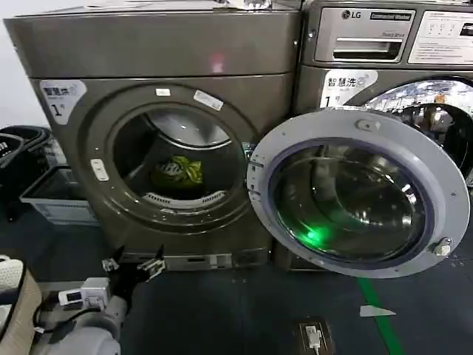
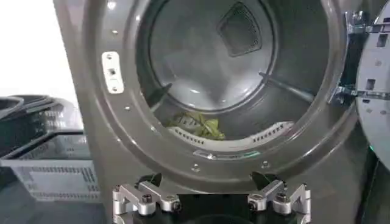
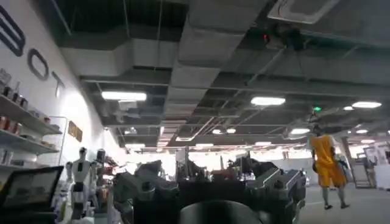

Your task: Grasp the clothes from the dryer.

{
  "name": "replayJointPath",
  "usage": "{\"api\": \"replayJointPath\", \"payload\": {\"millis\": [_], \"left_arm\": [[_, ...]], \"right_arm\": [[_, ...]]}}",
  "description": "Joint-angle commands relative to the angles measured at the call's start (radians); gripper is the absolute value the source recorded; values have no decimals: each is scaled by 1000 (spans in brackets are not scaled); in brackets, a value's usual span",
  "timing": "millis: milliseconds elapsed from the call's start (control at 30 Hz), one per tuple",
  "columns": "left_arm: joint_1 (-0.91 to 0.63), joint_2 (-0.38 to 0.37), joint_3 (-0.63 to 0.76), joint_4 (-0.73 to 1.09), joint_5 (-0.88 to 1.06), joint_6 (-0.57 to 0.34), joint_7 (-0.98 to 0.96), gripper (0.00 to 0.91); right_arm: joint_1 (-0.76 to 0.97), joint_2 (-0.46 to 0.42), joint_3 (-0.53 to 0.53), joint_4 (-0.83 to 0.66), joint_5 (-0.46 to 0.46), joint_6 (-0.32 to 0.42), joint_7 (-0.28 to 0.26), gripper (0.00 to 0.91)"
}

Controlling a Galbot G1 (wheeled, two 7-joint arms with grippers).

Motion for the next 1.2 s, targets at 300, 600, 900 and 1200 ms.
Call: {"api": "replayJointPath", "payload": {"millis": [300, 600, 900, 1200], "left_arm": [[0, -7, 3, -3, 9, 49, 3, 907], [20, -22, 0, -15, 32, 49, 13, 907], [19, -16, 1, -14, 34, 49, 12, 907], [0, -16, 18, -2, 40, 49, 11, 907]], "right_arm": [[11, 7, -6, 6, 1, 4, 0, 907], [5, -2, 0, -12, 2, 9, -1, 907], [4, -1, -2, -14, 2, 9, 0, 907], [5, -2, -8, -16, 0, 12, -1, 907]]}}
